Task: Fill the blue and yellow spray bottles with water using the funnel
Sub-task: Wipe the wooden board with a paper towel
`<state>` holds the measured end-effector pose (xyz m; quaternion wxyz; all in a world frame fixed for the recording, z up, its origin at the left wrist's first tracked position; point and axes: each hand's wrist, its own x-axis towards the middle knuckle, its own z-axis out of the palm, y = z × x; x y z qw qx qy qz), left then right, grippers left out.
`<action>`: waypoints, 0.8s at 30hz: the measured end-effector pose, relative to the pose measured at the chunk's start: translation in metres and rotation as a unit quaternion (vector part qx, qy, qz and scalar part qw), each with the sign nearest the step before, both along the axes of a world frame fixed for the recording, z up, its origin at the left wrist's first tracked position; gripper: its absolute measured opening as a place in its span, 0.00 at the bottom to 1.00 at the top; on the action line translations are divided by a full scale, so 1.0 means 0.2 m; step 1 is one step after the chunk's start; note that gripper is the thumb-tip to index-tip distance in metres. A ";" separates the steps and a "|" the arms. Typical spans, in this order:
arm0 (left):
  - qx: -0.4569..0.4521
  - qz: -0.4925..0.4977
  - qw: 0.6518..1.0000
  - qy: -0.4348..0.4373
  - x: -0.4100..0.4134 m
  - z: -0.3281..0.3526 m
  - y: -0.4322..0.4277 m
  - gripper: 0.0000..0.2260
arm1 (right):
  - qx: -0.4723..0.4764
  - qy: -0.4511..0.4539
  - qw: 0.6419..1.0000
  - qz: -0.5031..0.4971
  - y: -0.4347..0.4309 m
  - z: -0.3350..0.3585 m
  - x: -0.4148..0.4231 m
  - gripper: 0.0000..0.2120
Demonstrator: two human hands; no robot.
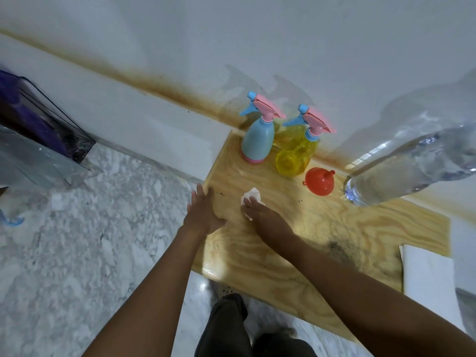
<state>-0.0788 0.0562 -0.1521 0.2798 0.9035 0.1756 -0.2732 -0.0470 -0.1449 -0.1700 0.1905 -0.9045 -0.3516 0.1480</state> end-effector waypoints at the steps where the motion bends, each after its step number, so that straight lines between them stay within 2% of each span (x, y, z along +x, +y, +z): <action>1: 0.003 -0.001 1.000 0.003 0.00 0.00 0.00 0.50 | 0.004 0.033 0.999 -0.004 -0.02 0.03 0.00 0.24; 4: 0.010 -0.002 1.000 0.011 0.01 0.01 -0.01 0.50 | -0.004 0.130 0.990 -0.048 -0.09 0.08 -0.02 0.24; 6: 0.013 0.000 1.000 0.013 0.01 0.01 -0.01 0.48 | 0.093 0.116 0.981 -0.126 -0.13 0.13 -0.06 0.19; 8: 0.008 0.009 1.000 -0.001 -0.01 0.02 -0.04 0.43 | 0.189 0.098 0.955 -0.205 -0.20 0.19 -0.11 0.14; 12: 0.000 0.020 0.998 -0.067 -0.03 0.06 -0.18 0.25 | 0.247 0.081 0.897 -0.358 -0.37 0.33 -0.23 0.14; 16: -0.060 0.047 0.994 -0.082 -0.07 0.13 -0.44 0.27 | 0.257 0.103 0.840 -0.467 -0.63 0.38 -0.37 0.17; 20: -0.074 -0.044 0.994 -0.071 -0.09 0.22 -0.82 0.22 | 0.282 0.118 0.791 -0.531 -0.94 0.44 -0.50 0.20; 24: -0.159 -0.112 0.978 -0.077 -0.15 0.31 -1.26 0.21 | 0.299 0.082 0.754 -0.579 -1.23 0.52 -0.62 0.20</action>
